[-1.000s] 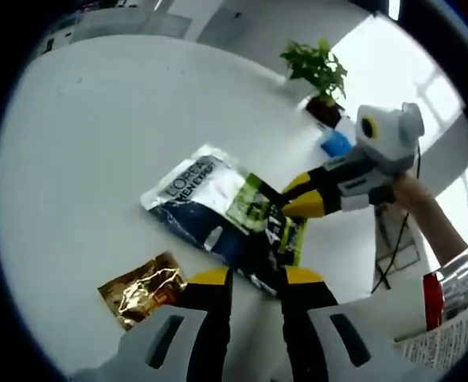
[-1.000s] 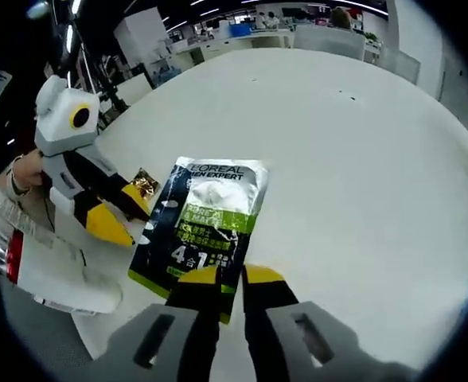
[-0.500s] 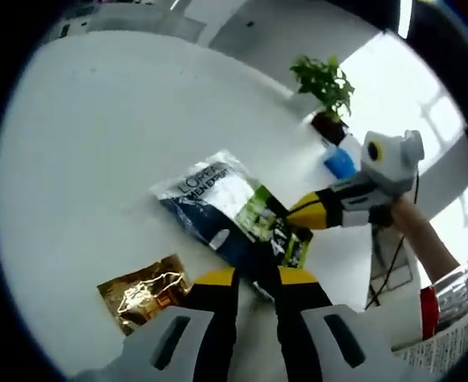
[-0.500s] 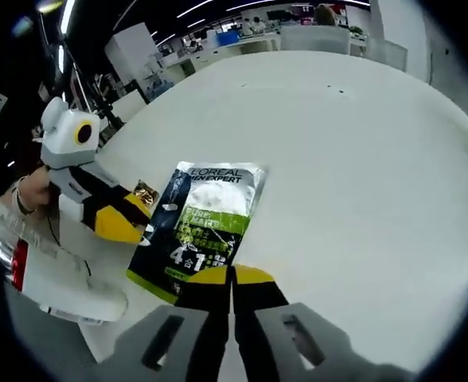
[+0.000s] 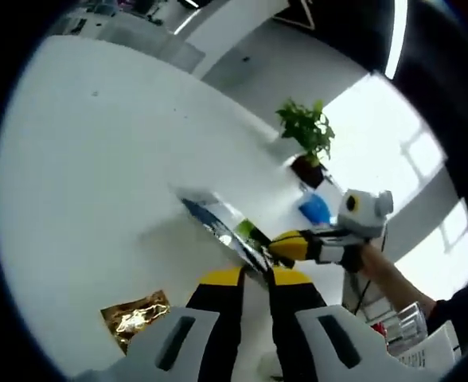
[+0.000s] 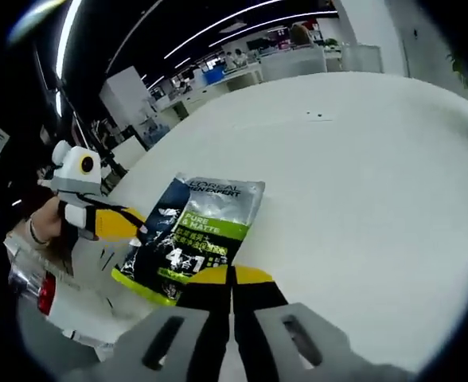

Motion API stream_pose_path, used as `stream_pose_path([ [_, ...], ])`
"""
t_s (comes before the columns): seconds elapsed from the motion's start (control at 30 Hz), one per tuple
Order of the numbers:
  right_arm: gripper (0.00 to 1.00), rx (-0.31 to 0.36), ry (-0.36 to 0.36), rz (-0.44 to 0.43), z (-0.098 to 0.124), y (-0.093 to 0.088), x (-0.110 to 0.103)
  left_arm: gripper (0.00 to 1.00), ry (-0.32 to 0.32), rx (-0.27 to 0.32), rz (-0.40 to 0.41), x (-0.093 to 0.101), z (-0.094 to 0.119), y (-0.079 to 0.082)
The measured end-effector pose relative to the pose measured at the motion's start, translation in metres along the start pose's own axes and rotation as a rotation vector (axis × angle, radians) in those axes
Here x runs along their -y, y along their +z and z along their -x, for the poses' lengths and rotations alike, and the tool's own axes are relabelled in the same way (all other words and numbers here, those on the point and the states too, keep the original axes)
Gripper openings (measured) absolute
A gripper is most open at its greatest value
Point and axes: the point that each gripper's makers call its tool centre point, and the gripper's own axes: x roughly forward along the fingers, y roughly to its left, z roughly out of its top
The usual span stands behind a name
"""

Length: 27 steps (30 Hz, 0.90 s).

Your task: Arrange the skincare products in the storage area until every visible bottle or jar stands upright without overlapping.

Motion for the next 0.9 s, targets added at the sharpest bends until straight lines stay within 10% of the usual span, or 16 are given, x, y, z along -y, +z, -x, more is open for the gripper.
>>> stream_pose_path([
  [0.13,0.01,0.090,0.045,-0.026,0.009,0.016,-0.011,0.21,-0.021,0.018,0.000,0.008,0.004,-0.005],
  [0.3,0.01,0.207,0.116,-0.088,0.020,0.041,-0.020,0.01,0.019,0.022,-0.009,0.005,0.008,-0.012],
  [0.77,0.01,0.258,0.173,-0.096,0.027,0.056,-0.030,0.00,-0.035,0.135,0.041,0.023,0.029,0.002],
  [0.9,0.01,0.310,0.212,-0.146,0.034,0.063,-0.028,0.00,-0.134,0.180,-0.013,0.042,0.038,0.017],
])
